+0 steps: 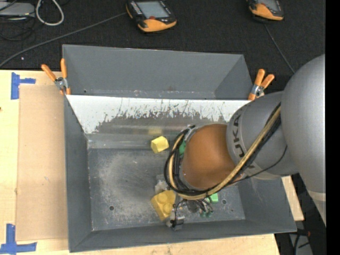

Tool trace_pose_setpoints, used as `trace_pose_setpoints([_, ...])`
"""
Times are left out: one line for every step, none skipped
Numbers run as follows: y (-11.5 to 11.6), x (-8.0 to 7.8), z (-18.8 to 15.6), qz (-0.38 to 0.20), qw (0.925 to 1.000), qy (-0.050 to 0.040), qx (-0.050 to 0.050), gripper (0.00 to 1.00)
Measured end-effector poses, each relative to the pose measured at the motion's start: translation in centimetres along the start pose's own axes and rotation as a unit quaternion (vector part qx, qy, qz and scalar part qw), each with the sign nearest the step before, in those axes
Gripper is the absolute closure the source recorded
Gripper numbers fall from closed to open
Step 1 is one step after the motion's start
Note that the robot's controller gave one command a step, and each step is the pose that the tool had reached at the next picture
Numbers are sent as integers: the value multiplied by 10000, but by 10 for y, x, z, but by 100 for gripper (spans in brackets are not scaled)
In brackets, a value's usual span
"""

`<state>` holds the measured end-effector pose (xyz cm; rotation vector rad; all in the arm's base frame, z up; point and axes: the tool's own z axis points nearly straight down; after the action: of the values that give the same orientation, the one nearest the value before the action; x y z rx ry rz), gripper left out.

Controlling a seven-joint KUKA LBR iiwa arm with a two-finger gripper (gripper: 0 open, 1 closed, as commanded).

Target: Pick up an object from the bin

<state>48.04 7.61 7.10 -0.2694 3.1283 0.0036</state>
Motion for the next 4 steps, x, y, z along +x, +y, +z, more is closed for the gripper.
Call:
trace_pose_setpoints([9, 5, -72, 51, 10000, -26, 8, 0])
trace_pose_setpoints([7, 5, -27, -176, 9998, 26, 1, 0])
trace_pose_setpoints([-5, 3, 0, -353, 9993, -116, 10, 0])
trace_pose_setpoints([-6, 0, 0, -108, 9999, -26, -1, 100])
